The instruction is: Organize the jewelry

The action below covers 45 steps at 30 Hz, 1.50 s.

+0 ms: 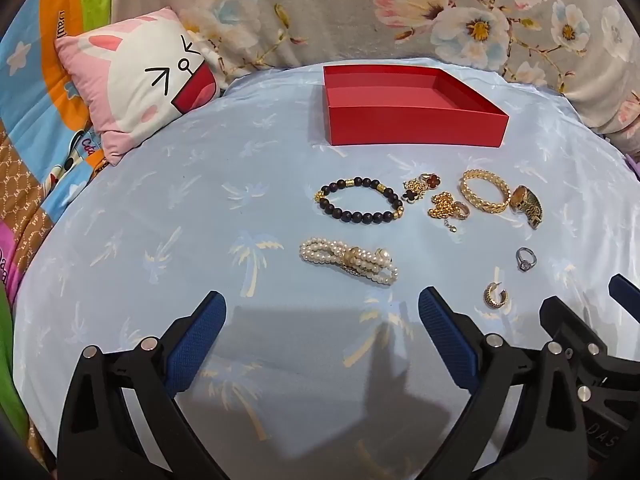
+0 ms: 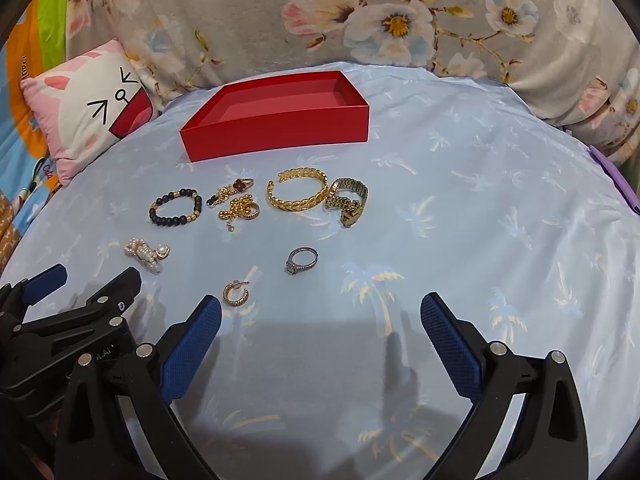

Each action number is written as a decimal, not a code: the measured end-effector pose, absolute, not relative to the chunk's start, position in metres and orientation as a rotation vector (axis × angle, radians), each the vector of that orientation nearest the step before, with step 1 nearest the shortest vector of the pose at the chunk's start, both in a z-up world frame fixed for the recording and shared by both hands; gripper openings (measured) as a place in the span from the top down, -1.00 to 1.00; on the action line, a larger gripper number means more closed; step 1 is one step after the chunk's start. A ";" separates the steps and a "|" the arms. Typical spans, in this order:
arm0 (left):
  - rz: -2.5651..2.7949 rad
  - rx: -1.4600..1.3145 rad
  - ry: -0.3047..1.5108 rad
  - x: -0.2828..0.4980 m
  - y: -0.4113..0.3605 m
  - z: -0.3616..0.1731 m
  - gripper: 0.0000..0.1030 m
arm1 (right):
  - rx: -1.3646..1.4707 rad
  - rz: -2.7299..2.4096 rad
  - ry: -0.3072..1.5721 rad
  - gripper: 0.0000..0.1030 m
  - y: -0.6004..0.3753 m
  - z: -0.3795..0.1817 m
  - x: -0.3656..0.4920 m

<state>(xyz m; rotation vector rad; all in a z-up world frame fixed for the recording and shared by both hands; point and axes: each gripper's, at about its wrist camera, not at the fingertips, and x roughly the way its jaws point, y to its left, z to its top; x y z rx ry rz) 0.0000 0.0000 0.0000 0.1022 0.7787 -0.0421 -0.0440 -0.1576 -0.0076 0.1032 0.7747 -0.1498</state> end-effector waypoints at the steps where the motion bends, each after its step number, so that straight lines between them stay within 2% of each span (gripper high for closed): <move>1: -0.043 0.102 0.780 0.000 0.000 0.000 -0.83 | 0.103 -0.150 0.775 -0.90 -0.158 -0.008 -0.044; 45: -0.047 0.092 0.796 0.000 0.004 -0.006 -0.84 | 0.111 -0.143 0.787 -0.90 -0.156 -0.010 -0.042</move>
